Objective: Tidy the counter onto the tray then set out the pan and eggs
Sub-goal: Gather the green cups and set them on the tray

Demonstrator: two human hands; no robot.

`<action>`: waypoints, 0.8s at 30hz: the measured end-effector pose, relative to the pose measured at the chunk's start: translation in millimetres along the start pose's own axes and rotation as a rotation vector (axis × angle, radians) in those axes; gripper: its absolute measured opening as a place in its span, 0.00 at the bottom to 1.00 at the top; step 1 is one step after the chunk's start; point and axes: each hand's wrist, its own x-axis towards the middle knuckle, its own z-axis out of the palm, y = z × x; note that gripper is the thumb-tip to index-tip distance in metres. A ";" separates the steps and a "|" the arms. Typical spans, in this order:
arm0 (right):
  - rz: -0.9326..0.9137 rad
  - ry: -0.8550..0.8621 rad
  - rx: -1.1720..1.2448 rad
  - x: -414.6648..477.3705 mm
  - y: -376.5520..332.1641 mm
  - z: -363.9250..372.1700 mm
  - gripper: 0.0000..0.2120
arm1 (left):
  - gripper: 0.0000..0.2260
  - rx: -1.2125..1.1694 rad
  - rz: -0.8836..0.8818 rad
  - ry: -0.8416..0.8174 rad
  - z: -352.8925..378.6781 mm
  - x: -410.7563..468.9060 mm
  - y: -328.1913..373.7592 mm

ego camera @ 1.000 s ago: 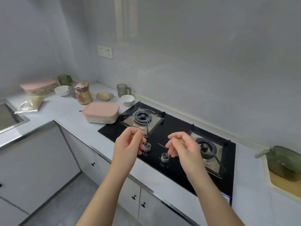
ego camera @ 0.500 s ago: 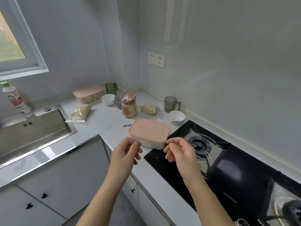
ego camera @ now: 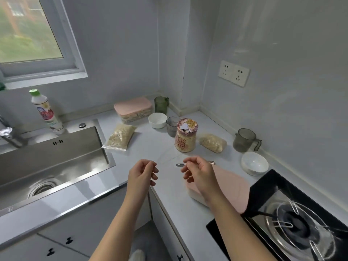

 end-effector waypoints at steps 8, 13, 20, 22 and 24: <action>0.034 0.082 -0.018 134.6 -19.7 67.3 0.06 | 0.05 -0.012 -0.242 -0.080 2.3 204.0 -30.8; 0.107 0.131 -0.019 203.5 -30.0 96.4 0.07 | 0.12 0.028 -0.322 -0.115 18.1 325.2 -35.1; 0.184 0.198 -0.025 264.9 -27.3 115.9 0.08 | 0.27 0.119 -0.521 -0.187 42.3 426.3 -53.0; 0.186 0.204 -0.030 274.9 -26.4 115.6 0.08 | 0.25 0.138 -0.551 -0.194 47.1 442.8 -60.8; 0.187 0.202 -0.037 281.8 -25.8 114.5 0.08 | 0.22 0.176 -0.534 -0.198 50.4 455.6 -68.2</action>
